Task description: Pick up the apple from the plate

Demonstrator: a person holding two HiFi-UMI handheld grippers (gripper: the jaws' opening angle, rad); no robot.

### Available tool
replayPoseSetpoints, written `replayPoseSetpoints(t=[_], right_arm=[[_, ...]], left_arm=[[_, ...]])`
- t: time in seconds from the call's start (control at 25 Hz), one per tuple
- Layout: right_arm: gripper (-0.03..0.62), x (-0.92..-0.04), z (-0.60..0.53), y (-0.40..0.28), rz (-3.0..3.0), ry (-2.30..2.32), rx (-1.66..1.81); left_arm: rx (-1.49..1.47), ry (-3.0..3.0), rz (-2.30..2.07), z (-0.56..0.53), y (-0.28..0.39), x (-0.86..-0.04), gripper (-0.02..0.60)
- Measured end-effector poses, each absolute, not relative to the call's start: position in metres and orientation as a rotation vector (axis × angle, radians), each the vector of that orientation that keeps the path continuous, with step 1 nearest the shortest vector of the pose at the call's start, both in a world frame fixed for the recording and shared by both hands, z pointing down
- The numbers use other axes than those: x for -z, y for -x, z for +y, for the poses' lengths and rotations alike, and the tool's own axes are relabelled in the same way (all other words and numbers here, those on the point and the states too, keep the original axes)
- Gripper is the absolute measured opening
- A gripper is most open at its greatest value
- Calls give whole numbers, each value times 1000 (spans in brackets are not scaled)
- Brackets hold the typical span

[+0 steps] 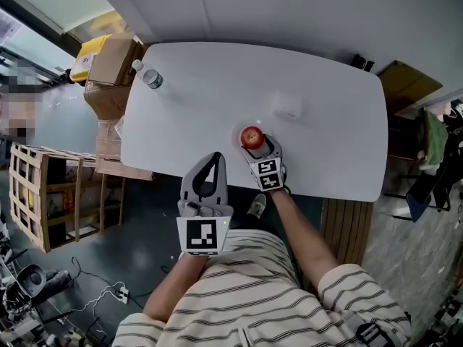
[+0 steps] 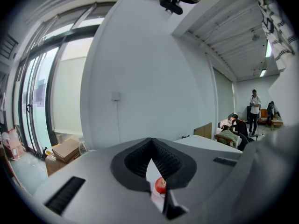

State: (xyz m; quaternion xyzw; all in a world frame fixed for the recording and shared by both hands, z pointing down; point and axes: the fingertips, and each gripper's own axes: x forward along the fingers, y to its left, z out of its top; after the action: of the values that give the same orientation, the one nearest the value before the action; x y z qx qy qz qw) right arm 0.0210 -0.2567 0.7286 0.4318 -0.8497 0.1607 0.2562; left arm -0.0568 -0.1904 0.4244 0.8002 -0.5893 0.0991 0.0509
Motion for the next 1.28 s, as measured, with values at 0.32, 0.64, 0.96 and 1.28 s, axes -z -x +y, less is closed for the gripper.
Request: replayPoseSetpoints(t=[0.32, 0.64, 0.96, 1.28], right_arm=[[364, -725, -260, -28, -2310, -1199, -459], [364, -700, -261, -39, -2310, -1254, -480], [364, -663, -252, -35, -2366, -1276, -468], [364, -618, -240, -36, -2398, -1332, -467]], left_arm=[[-310, -2412, -1783, -193, 59, -428, 5], [-285, -2437, -1771, -195, 56, -428, 5], [-244, -2438, -1763, -194, 58, -425, 5], [-208, -2448, -1765, -192, 59, -419, 5]])
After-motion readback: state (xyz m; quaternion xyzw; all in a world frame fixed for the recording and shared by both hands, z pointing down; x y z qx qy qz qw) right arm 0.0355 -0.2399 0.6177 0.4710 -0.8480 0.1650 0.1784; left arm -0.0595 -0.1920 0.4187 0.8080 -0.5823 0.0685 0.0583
